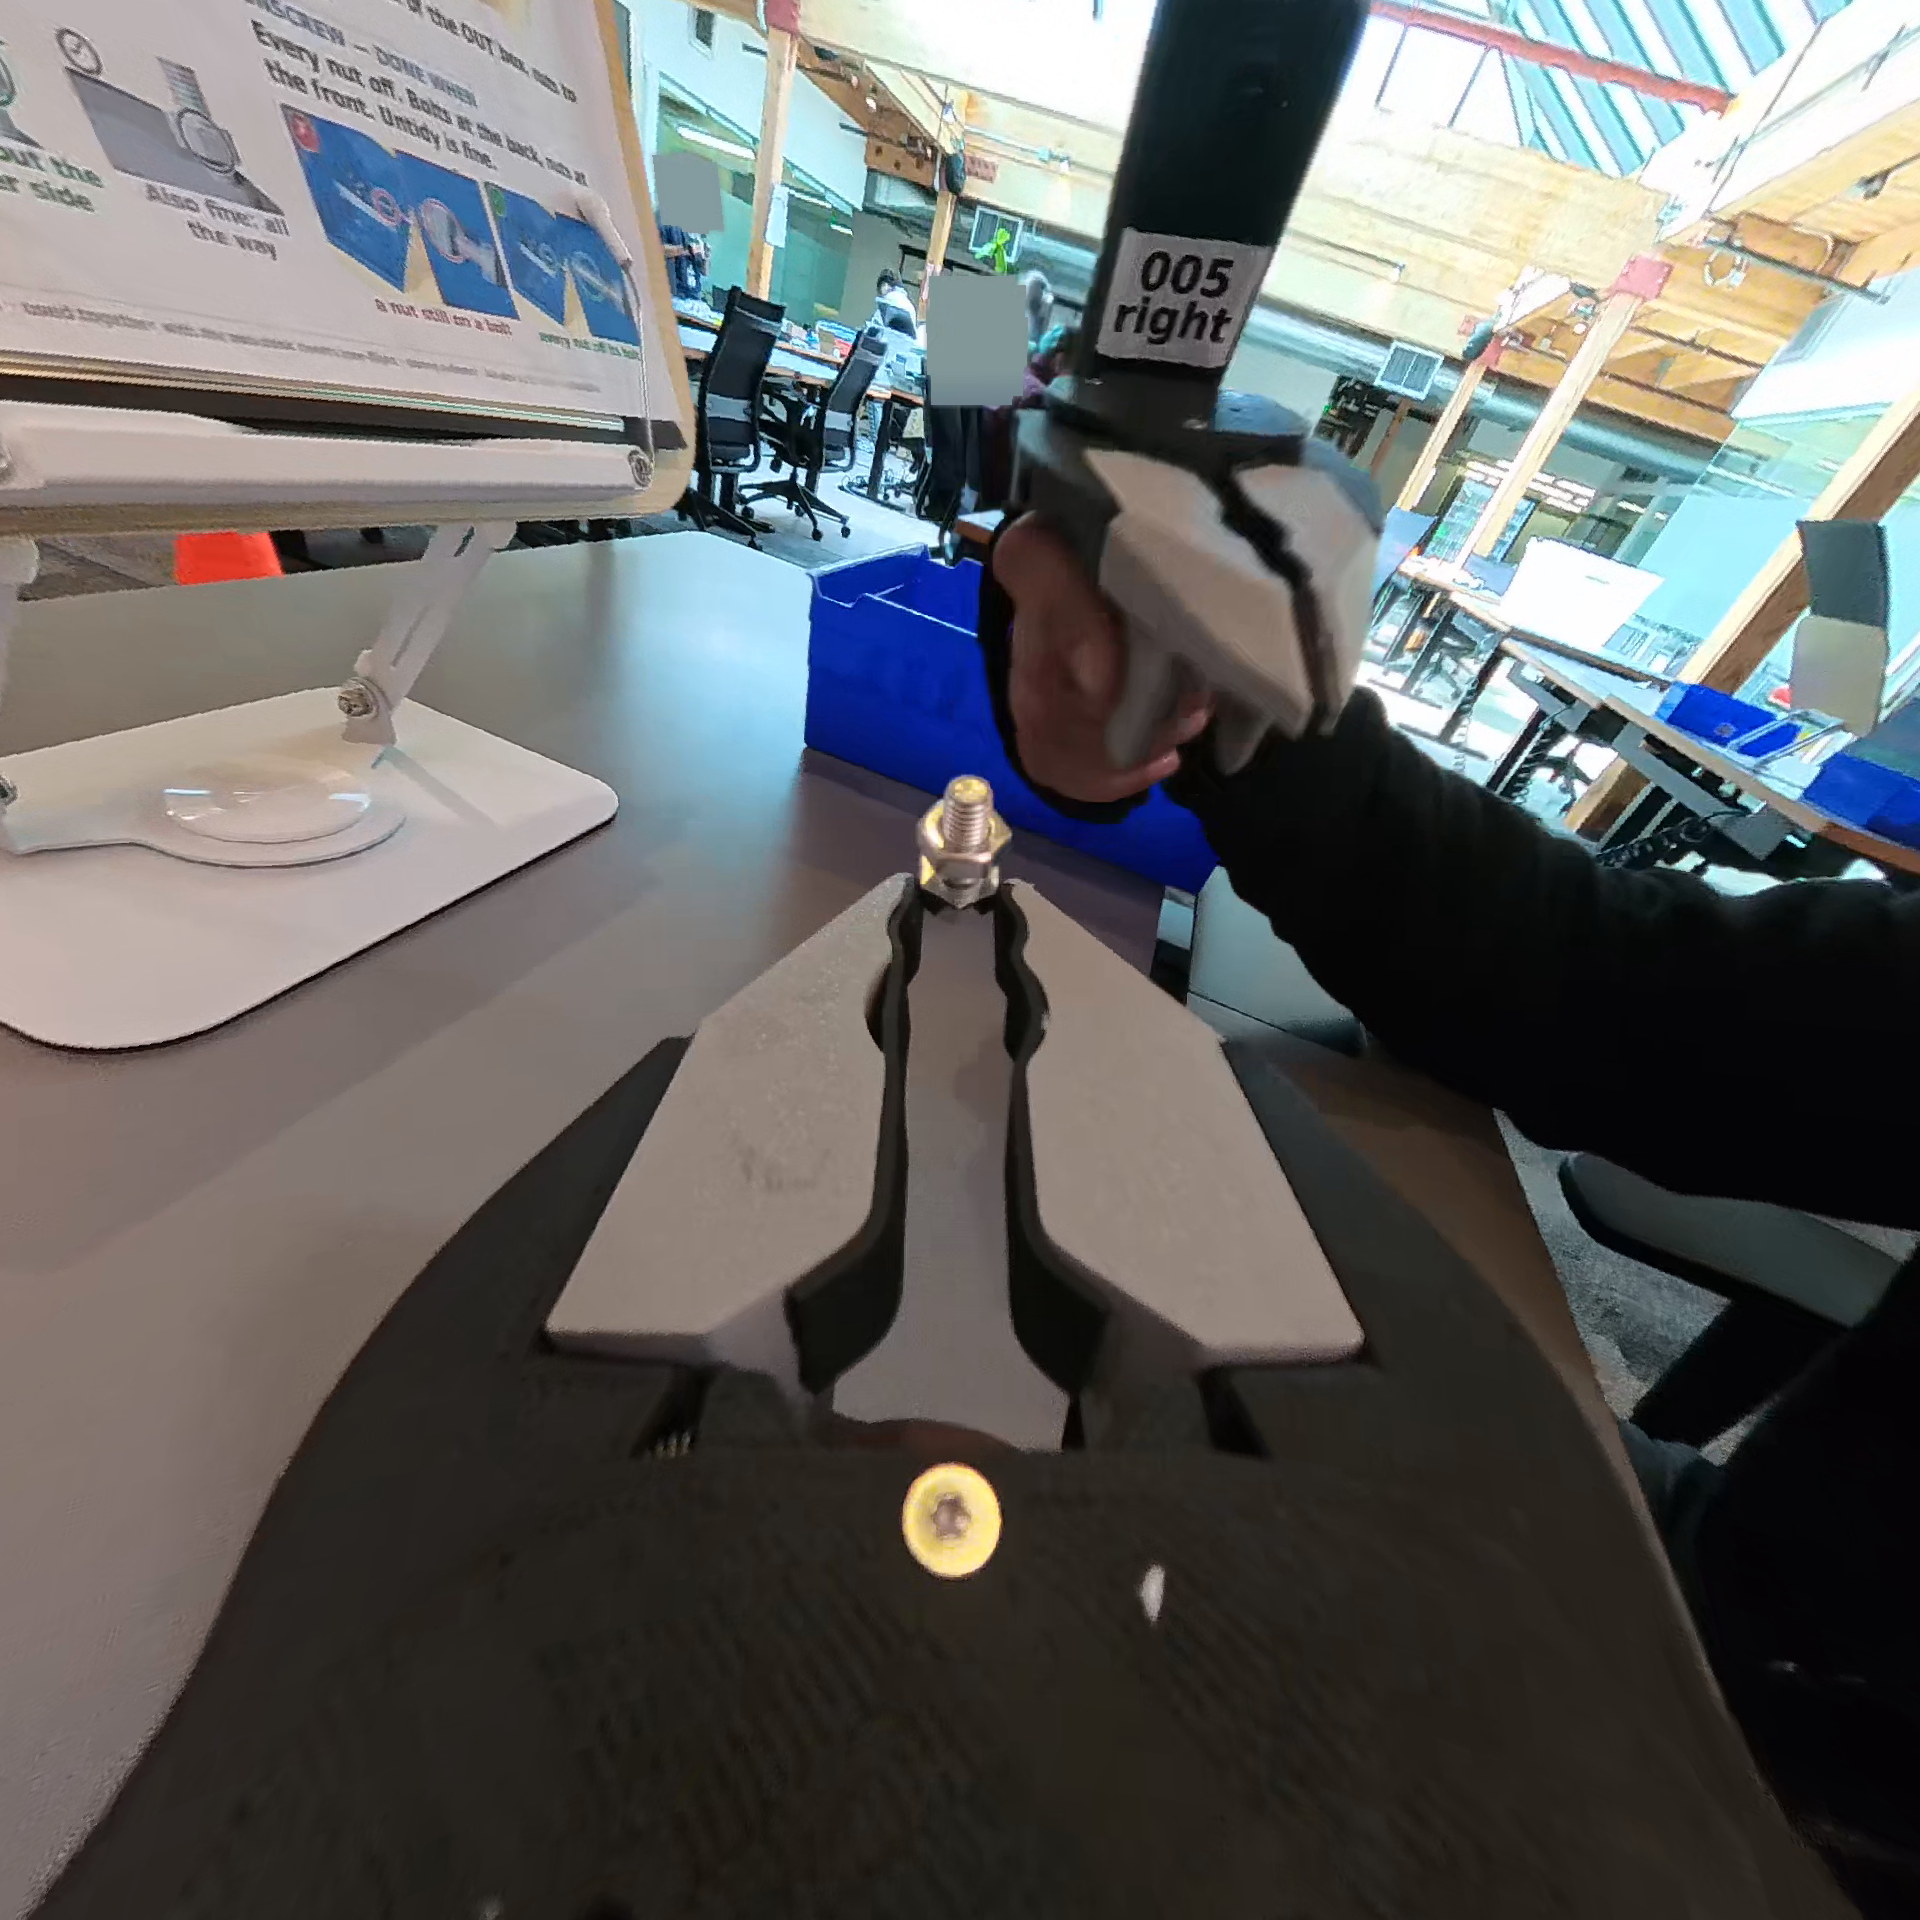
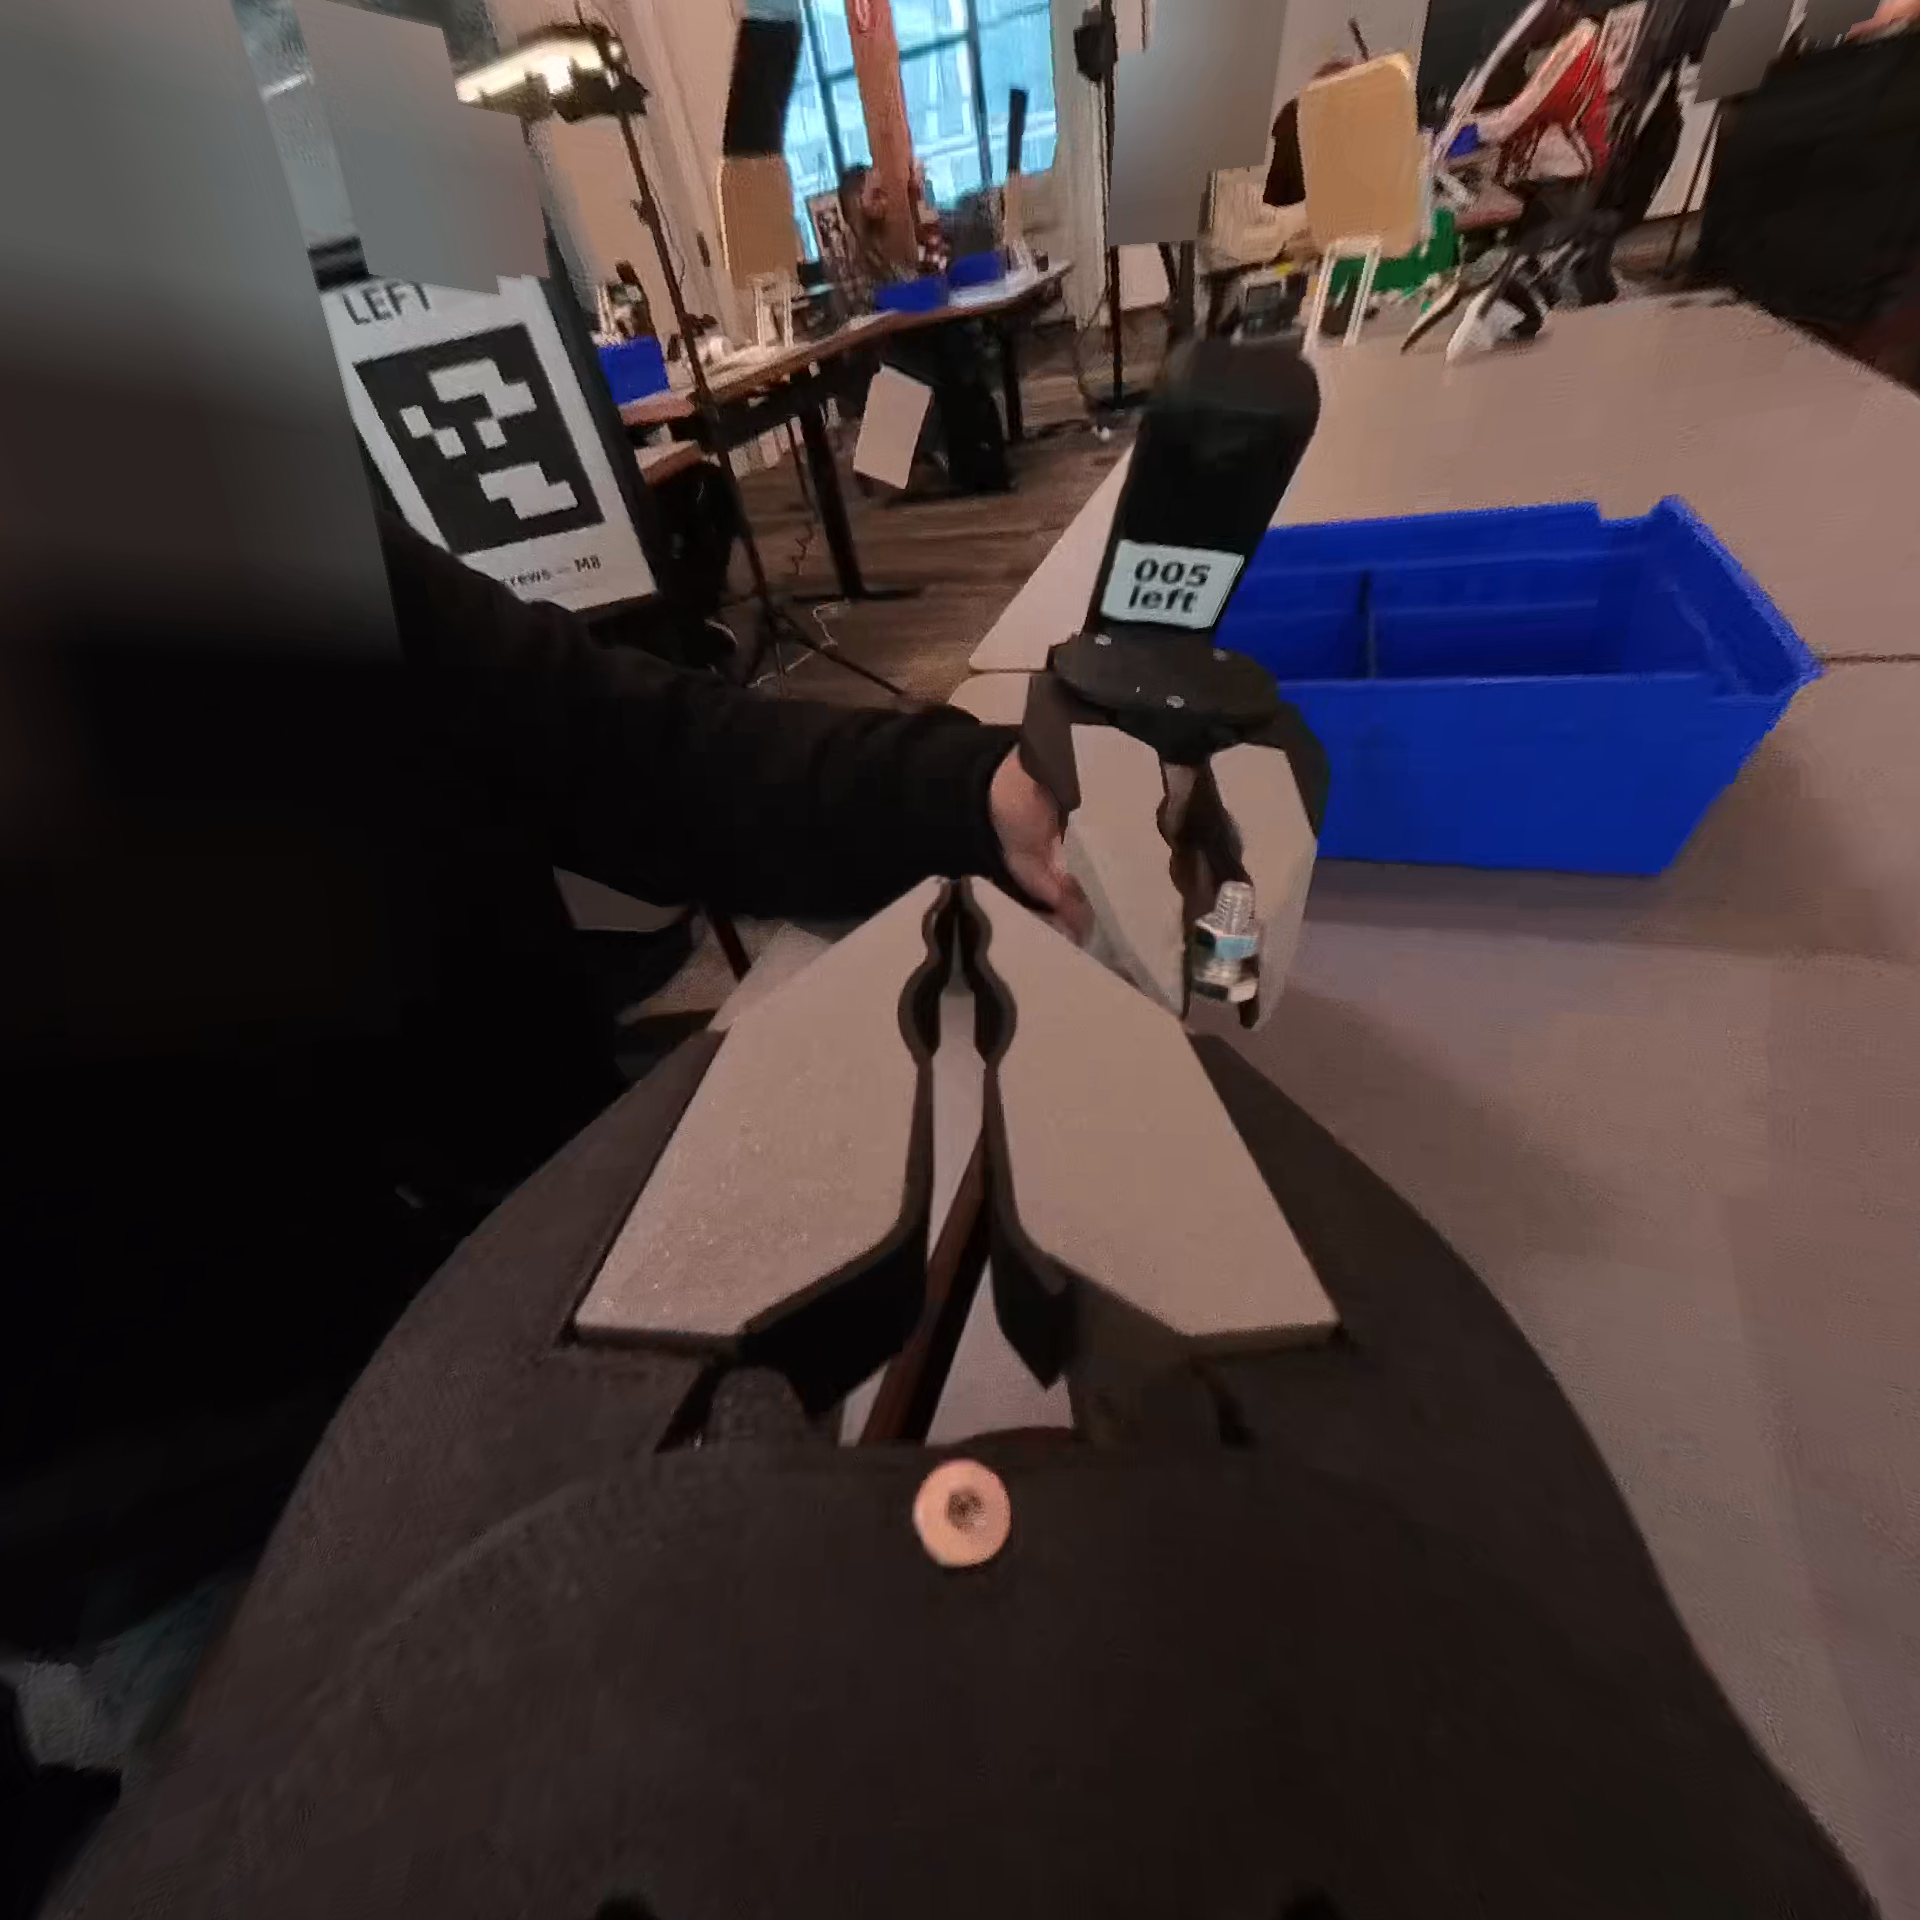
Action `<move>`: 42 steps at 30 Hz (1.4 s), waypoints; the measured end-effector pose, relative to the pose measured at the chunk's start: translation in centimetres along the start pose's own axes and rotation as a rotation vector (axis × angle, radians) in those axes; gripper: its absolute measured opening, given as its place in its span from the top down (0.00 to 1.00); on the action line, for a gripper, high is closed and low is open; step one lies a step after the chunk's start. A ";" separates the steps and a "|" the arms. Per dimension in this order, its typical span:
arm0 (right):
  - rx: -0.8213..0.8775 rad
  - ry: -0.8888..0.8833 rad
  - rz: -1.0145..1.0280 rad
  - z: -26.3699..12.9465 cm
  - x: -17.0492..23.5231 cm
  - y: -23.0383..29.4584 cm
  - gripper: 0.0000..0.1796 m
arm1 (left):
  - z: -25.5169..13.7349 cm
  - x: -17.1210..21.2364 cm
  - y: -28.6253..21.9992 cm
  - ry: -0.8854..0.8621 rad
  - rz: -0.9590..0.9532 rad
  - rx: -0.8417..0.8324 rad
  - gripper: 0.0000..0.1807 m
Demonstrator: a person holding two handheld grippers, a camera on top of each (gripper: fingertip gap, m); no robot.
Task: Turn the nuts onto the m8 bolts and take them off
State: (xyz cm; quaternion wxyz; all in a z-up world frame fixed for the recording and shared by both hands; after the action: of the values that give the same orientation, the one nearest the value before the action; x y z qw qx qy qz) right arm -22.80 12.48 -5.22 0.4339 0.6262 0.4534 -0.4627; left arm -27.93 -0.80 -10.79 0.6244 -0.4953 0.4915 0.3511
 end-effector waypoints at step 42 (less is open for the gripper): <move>0.165 -0.080 0.162 2.5 0.9 -3.4 0.98 | 0.5 -0.5 -0.9 -0.121 -0.018 0.092 0.90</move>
State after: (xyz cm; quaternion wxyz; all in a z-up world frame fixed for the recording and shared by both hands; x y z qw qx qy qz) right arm -26.46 10.96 -7.05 0.4343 0.6755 0.3441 -0.4865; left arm -27.11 -0.48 -10.02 0.6782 -0.4482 0.4640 0.3519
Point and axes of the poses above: each gripper's, where its closed fingertips meet, z out along the fingers, x out of its underside, y = z × x across the jaws, the point moved 7 cm from there along -z, back along the fingers, and after that the axes turned 14 degrees about x, right-handed, at the moved point
